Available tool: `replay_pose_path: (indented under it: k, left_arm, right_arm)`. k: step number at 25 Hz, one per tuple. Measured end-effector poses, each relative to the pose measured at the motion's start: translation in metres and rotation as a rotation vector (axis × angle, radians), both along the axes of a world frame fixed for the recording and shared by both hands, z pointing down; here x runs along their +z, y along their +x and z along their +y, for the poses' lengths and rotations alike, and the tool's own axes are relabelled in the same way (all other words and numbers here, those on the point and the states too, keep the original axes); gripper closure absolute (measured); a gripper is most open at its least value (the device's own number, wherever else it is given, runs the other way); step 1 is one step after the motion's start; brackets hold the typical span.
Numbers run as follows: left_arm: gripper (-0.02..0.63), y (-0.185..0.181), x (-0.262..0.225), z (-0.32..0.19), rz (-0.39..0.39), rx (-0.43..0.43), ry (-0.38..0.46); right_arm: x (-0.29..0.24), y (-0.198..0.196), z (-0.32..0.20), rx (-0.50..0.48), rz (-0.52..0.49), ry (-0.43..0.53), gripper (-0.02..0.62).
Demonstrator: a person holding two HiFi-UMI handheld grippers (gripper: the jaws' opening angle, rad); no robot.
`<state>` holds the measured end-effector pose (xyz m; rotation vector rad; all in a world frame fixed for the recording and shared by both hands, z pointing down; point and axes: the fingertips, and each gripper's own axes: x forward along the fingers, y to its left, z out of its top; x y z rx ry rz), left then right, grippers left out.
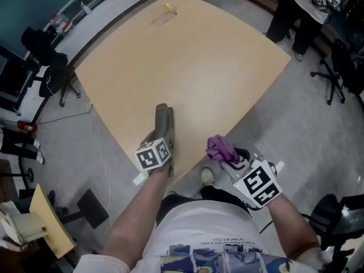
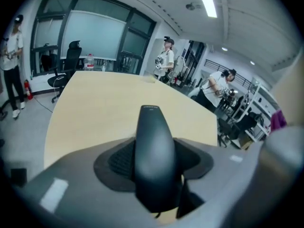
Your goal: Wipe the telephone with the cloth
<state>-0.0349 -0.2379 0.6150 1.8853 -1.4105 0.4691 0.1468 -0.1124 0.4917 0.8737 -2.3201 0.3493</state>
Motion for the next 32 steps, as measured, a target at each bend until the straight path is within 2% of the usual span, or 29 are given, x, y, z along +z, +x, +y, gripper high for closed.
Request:
replay_pose_path:
  k: [9, 16, 19, 22, 24, 25, 28, 32]
  left_arm:
    - [0.353, -0.003, 0.027, -0.003, -0.167, 0.055, -0.035]
    - [0.350, -0.003, 0.037, -0.001, -0.233, 0.085, -0.057]
    - [0.348, 0.001, 0.039, 0.003, -0.238, 0.099, -0.093]
    - [0.333, 0.006, 0.039, 0.002, -0.239, 0.115, -0.089]
    - [0.260, 0.010, 0.037, 0.001, -0.229, 0.126, -0.090]
    - [0.244, 0.013, 0.035, 0.002, -0.221, 0.133, -0.087]
    - [0.225, 0.019, 0.028, 0.007, -0.203, 0.166, -0.060]
    - [0.196, 0.006, 0.014, 0.027, -0.212, 0.220, 0.000]
  right_arm:
    - [0.002, 0.001, -0.005, -0.005, 0.000, -0.014, 0.459]
    - [0.001, 0.001, -0.005, -0.001, 0.001, -0.011, 0.459]
    - [0.001, 0.000, -0.005, -0.003, 0.000, -0.011, 0.459]
    - [-0.001, -0.001, -0.006, -0.010, 0.000, -0.009, 0.459]
    - [-0.002, -0.001, -0.006, -0.013, 0.003, -0.007, 0.459]
    - [-0.003, -0.001, -0.007, -0.015, 0.005, -0.005, 0.459]
    - [-0.006, -0.005, -0.008, -0.020, 0.010, 0.007, 0.459]
    - [-0.011, -0.027, -0.005, -0.033, 0.017, 0.029, 0.459]
